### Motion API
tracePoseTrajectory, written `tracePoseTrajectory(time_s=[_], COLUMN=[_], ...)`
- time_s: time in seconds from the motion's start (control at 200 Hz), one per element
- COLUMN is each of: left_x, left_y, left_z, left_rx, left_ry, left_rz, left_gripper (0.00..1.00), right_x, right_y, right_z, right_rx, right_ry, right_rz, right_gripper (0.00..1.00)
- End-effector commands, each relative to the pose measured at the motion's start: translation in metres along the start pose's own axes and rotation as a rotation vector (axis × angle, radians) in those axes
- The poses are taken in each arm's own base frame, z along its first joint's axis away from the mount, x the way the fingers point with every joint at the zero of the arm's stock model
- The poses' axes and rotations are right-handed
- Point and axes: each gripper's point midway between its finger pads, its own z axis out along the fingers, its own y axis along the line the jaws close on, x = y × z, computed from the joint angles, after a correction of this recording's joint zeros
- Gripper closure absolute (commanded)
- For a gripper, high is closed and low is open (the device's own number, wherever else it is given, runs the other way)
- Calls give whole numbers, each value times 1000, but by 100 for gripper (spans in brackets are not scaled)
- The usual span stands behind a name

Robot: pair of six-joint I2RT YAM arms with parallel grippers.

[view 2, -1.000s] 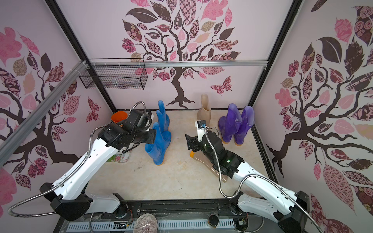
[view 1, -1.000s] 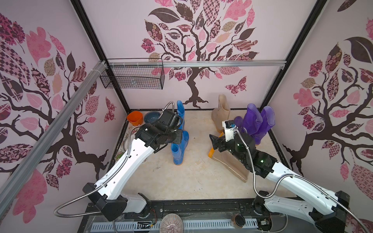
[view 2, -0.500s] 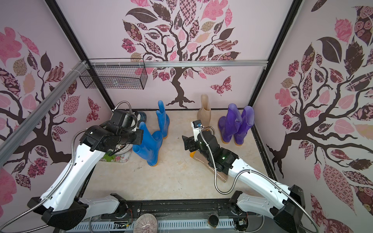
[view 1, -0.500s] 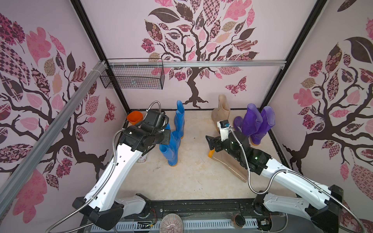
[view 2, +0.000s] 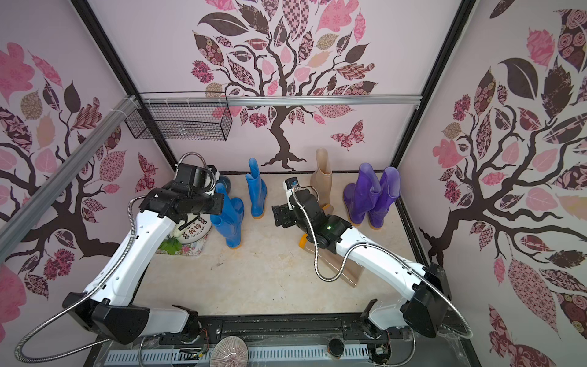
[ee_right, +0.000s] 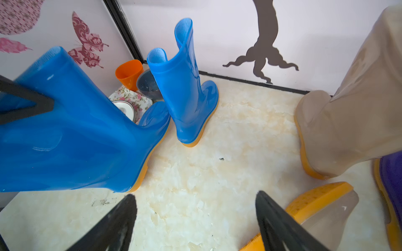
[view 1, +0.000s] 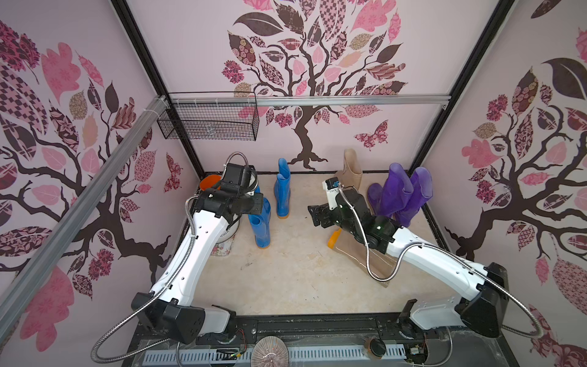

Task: Match and arrange rain boots in pairs
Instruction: Place the rain boot at the center of the board.

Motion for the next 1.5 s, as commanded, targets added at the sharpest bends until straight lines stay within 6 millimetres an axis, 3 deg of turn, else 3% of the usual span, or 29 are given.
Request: tracePoseTrajectory(time_s=[0.0, 0.35, 0.805, 1.065, 1.23, 1.286, 1.496], left_x=[-40, -60, -85, -88, -92, -102, -102], left_y=[5, 6, 17, 23, 29, 27, 28], left_z=[0, 30, 55, 69, 79, 74, 79], left_rx=[17, -5, -89, -127, -168, -161, -165], left_ry=[-143, -111, -101, -81, -52, -77, -74], left_rz=[16, 33, 74, 106, 136, 127, 135], left_gripper=[100, 100, 100, 100, 100, 100, 100], right_x=[2, 7, -8, -31, -41, -42, -60], right_y=[-1, -4, 7, 15, 27, 29, 40], right_z=[8, 12, 30, 58, 87, 95, 110], right_rx=[18, 31, 17, 7, -8, -12, -43], right_ry=[46, 54, 48, 37, 47, 50, -10], right_rz=[44, 33, 22, 33, 43, 51, 82], right_gripper=[12, 10, 10, 10, 9, 8, 8])
